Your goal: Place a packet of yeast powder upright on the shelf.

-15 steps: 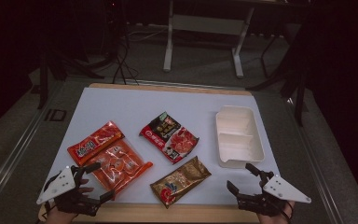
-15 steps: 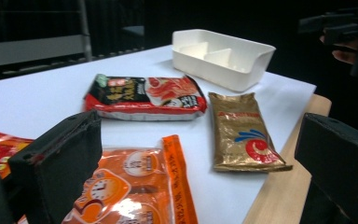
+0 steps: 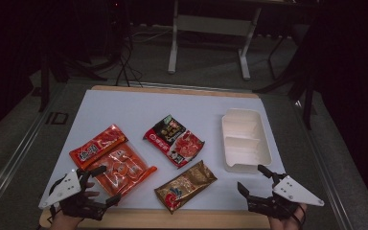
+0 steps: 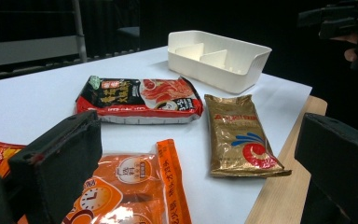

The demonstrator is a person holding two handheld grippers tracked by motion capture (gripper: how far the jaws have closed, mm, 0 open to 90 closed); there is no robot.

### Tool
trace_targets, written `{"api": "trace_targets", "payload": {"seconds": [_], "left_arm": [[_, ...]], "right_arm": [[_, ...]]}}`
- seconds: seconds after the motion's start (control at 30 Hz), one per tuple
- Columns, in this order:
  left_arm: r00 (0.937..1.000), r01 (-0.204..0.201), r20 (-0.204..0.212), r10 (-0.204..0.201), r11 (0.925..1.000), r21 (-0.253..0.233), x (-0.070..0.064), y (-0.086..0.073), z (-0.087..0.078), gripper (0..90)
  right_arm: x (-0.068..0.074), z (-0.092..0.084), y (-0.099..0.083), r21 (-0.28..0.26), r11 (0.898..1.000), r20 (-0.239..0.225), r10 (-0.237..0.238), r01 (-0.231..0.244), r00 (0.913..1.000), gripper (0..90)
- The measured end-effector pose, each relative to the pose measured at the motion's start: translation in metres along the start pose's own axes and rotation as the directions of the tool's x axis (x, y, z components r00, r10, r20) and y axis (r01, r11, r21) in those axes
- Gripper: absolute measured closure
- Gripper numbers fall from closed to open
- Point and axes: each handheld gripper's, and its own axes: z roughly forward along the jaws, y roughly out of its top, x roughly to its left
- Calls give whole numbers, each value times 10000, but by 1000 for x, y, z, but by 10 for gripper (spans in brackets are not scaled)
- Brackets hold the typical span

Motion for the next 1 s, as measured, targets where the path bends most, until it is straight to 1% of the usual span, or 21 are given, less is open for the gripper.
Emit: {"api": "trace_targets", "payload": {"seconds": [0.1, 0.17, 0.2, 0.23, 0.27, 0.3, 0.33, 0.4, 0.43, 0.47, 0.5, 0.57, 0.63, 0.67, 0.7, 0.73, 0.77, 0.8, 0.9, 0.93, 1.0], "left_arm": [[10000, 1, 9, -1, 10000, 65, 0, 0, 1, 6], [10000, 85, 40, -85, 10000, 20, 0, 0, 2, 6], [10000, 85, 40, -85, 10000, 20, 0, 0, 2, 6], [10000, 85, 40, -85, 10000, 20, 0, 0, 2, 6], [9999, 62, 87, -63, 10000, 69, 0, 0, 3, 6], [9999, 72, 99, -72, 10000, 65, -1, 0, 3, 6], [9999, 58, 110, -59, 9999, 108, -1, 0, 4, 6], [9999, 69, 132, -71, 9999, 149, 0, 0, 4, 6], [9999, 94, 130, -96, 9999, 141, 0, 0, 4, 6], [9999, 100, 117, -102, 9999, 141, 0, 0, 4, 6], [9999, 110, 118, -111, 9999, 128, 0, -1, 4, 6], [9998, 122, 127, -123, 9999, 120, 0, -1, 4, 6], [9998, 136, 136, -138, 9998, 161, 0, -1, 4, 6], [9998, 121, 146, -124, 9997, 201, 1, -1, 5, 6], [9998, 127, 170, -131, 9997, 212, 0, -1, 5, 6], [9997, 126, 184, -130, 9997, 217, 0, -1, 5, 6], [9997, 122, 188, -127, 9997, 224, 0, -1, 5, 6], [9997, 122, 188, -127, 9997, 224, 0, -1, 5, 6], [9998, 129, 178, -134, 9996, 242, 1, -1, 6, 6], [9998, 129, 175, -134, 9996, 251, 1, -1, 6, 6], [9997, 136, 186, -141, 9995, 271, 1, -1, 6, 6]], "right_arm": [[0, 6, 2, 172, 9998, -159, -45, 47, 9999, 128], [0, 13, 2, 567, 9983, -473, -95, 122, 9988, 128], [0, 13, 2, 567, 9983, -473, -95, 122, 9988, 128], [1, 17, 2, 846, 9962, -499, -172, 214, 9986, 128], [4, 26, 1, 1122, 9935, -897, -77, 178, 9959, 102], [5, 29, 1, 1169, 9931, -1001, 15, 103, 9950, 101], [5, 32, 1, 1262, 9920, -1263, 148, 13, 9919, 93], [7, 39, 1, 1311, 9911, -1451, 430, -239, 9885, 92], [7, 42, 1, 1424, 9895, -1628, 487, -253, 9855, 93], [8, 46, 0, 1473, 9887, -1667, 515, -268, 9847, 94], [9, 50, 0, 1586, 9871, -1796, 506, -218, 9824, 115], [11, 55, -1, 1711, 9853, -1858, 353, -30, 9820, 145], [10, 63, -2, 2029, 9792, -2087, 446, -13, 9770, 162], [10, 68, -4, 2110, 9775, -2206, 567, -92, 9737, 197], [9, 72, -5, 2359, 9717, -2387, 701, -122, 9686, 211], [9, 76, -7, 2477, 9688, -2330, 660, -65, 9702, 217], [8, 79, -8, 2616, 9652, -2428, 651, 7, 9679, 228], [8, 79, -8, 2616, 9652, -2428, 651, 7, 9679, 228], [6, 91, -11, 3060, 9520, -2659, 802, 52, 9607, 260], [6, 94, -12, 3148, 9491, -2626, 819, 51, 9614, 267], [6, 100, -15, 3430, 9393, -2733, 962, 35, 9571, 297]]}}
